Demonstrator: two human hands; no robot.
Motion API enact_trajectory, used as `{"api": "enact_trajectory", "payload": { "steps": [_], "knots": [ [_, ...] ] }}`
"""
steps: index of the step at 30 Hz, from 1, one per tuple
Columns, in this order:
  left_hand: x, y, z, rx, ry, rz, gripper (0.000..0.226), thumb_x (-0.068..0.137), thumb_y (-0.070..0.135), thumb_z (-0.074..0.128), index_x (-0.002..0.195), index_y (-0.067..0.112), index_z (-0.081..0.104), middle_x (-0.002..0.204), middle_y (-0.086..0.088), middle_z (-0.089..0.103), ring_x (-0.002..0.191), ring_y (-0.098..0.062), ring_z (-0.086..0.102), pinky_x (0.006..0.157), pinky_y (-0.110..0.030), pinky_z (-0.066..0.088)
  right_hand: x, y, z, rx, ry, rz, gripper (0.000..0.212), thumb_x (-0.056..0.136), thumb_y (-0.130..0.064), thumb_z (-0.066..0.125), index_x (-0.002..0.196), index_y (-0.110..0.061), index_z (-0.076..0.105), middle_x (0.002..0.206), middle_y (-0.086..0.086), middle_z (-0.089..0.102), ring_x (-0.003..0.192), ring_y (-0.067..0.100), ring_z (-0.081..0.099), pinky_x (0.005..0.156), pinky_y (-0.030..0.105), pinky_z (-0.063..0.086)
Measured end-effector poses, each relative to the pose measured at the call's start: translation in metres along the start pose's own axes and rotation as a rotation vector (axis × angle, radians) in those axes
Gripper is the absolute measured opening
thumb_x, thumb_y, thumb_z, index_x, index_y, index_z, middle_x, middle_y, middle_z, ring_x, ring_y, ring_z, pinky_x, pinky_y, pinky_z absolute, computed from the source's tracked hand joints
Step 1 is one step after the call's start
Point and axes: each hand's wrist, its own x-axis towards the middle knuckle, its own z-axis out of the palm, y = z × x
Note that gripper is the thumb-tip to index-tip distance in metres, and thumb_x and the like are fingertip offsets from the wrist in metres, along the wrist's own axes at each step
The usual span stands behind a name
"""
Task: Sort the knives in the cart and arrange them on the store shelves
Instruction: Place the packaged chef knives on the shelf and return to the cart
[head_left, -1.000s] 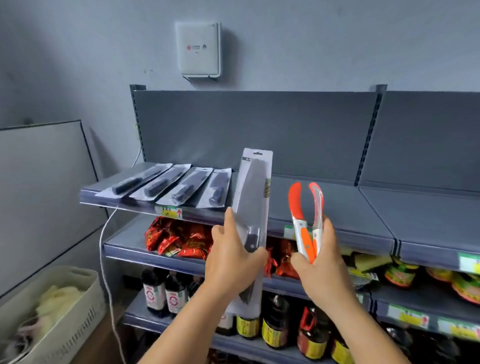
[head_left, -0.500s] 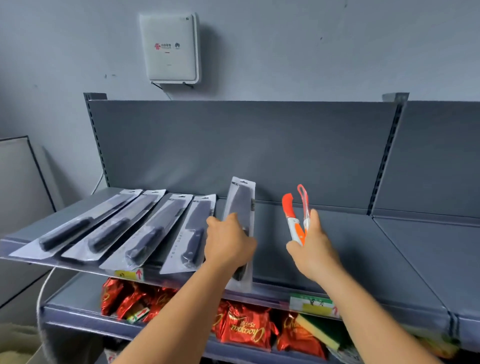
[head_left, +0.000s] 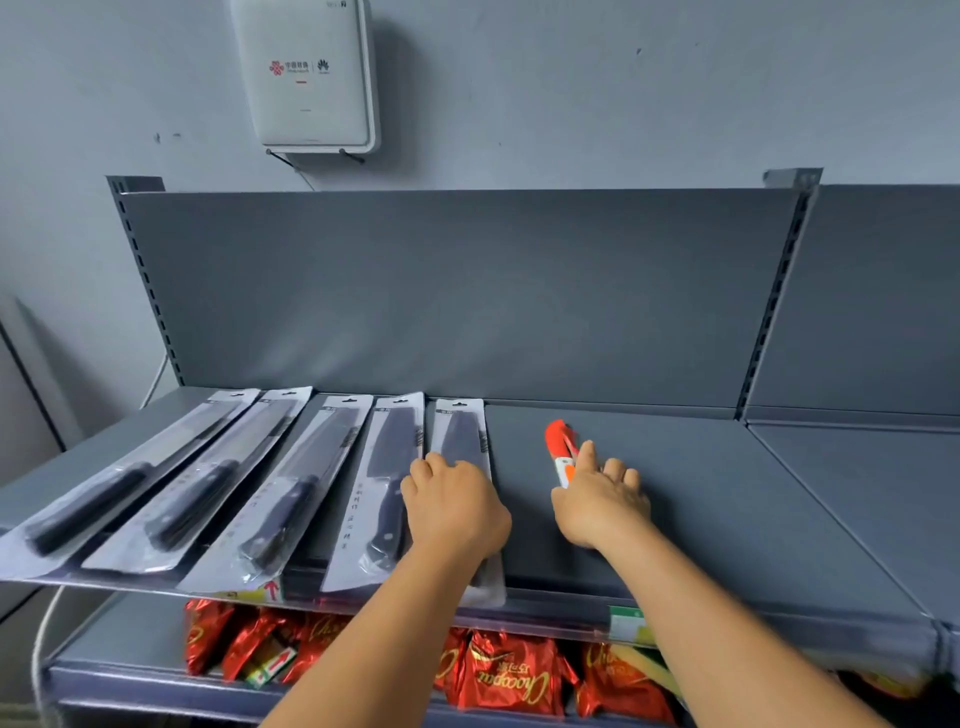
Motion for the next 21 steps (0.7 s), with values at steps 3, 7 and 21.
{"api": "enact_trajectory", "payload": {
  "steps": [3, 7, 21],
  "knots": [
    [0.0, -0.003, -0.002, -0.011, -0.037, 0.083, 0.041, 0.085, 0.015, 0.045, 0.126, 0.013, 0.046, 0.129, -0.011, 0.046, 0.123, -0.032, 0.04, 0.102, -0.04, 0.032, -0.003, 0.002, 0.003, -0.05, 0.012, -0.016, 0.06, 0.097, -0.043, 0.031, 0.149, -0.026, 0.008, 0.144, 0.009, 0.027, 0.128, 0.029, 0.027, 0.101, 0.039, 0.03],
    [0.004, -0.008, -0.002, -0.063, -0.068, 0.113, 0.03, 0.091, 0.023, 0.042, 0.114, 0.013, 0.057, 0.121, -0.009, 0.056, 0.113, -0.03, 0.05, 0.094, -0.039, 0.04, -0.006, 0.004, 0.003, -0.064, -0.025, 0.01, 0.061, 0.096, -0.05, 0.023, 0.15, -0.021, 0.018, 0.146, 0.009, 0.029, 0.13, 0.029, 0.027, 0.105, 0.041, 0.028],
    [-0.054, 0.002, -0.021, -0.145, 0.181, 0.481, 0.045, 0.096, 0.038, 0.042, 0.135, 0.015, 0.042, 0.131, -0.008, 0.047, 0.12, -0.027, 0.041, 0.096, -0.035, 0.037, -0.094, 0.026, -0.033, 0.118, 0.401, -0.1, 0.053, 0.098, -0.047, 0.032, 0.144, -0.023, 0.032, 0.149, -0.001, 0.036, 0.134, 0.022, 0.033, 0.107, 0.039, 0.025]
  ]
}}
